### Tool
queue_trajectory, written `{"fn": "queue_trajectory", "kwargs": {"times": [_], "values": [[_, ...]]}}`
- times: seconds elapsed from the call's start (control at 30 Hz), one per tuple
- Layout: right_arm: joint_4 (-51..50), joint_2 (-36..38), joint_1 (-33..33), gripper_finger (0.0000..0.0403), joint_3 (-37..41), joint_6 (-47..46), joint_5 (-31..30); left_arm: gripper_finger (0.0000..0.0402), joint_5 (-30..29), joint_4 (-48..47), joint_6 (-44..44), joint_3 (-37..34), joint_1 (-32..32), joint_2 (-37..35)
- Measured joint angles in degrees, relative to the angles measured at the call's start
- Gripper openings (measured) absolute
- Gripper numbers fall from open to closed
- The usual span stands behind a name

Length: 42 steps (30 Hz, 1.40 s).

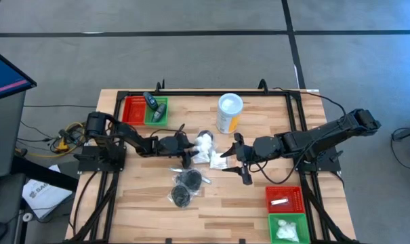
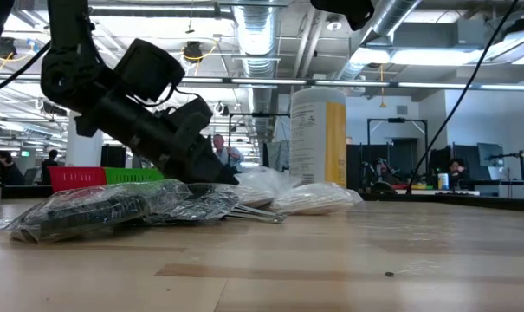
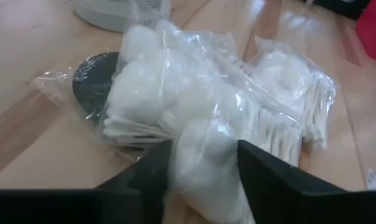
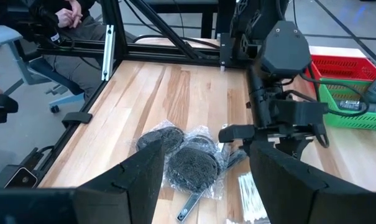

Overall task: Pick & Place Travel size toiletries
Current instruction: Put the white cotton pack into the bottom green bin

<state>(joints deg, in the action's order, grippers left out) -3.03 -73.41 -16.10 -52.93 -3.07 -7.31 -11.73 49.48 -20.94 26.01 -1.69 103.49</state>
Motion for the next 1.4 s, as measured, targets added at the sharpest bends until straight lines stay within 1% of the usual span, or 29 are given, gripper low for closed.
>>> {"fn": "queue_trajectory", "kwargs": {"times": [0.13,0.27,0.33,0.53,0.73,0.9,1.1,1.23,1.4], "values": [[0.0,0.0,0.0,0.0225,0.0,0.0,0.0,0.0099,0.39,-0.04,0.12,0.01,-0.01,-1.35],[-0.02,0.0,0.0,0.0225,0.0,0.02,0.0,0.0026,4.12,-0.16,2.22,-0.01,-0.01,-3.0],[0.0,0.0,0.0,0.0225,0.0,0.01,0.0,0.0009,5.28,-0.22,2.75,-0.01,-0.01,-3.4],[-0.32,0.0,-0.1,0.0225,0.0,-0.05,0.0,0.0002,5.35,-0.2,2.72,-0.04,-0.01,-3.73],[-3.56,0.0,-0.44,0.0225,0.0,-2.83,0.0,0.0001,5.45,-0.15,2.7,-0.06,0.41,-4.47],[-3.93,0.0,-0.41,0.0225,0.0,-3.64,0.0,0.0001,5.57,-0.22,4.25,-0.06,1.86,-8.44],[-3.87,0.0,-0.25,0.0225,0.0,-4.07,-0.05,0.0001,5.48,-0.07,7.53,-0.08,5.09,-15.99],[-3.55,0.0,-0.03,0.0225,0.0,-4.07,-0.1,0.0001,3.24,-0.02,9.69,-0.06,7.69,-20.28],[-0.91,0.0,0.59,0.0225,0.0,-4.52,-0.21,0.0001,-3.12,-0.01,13.15,-0.06,10.9,-24.16]]}}
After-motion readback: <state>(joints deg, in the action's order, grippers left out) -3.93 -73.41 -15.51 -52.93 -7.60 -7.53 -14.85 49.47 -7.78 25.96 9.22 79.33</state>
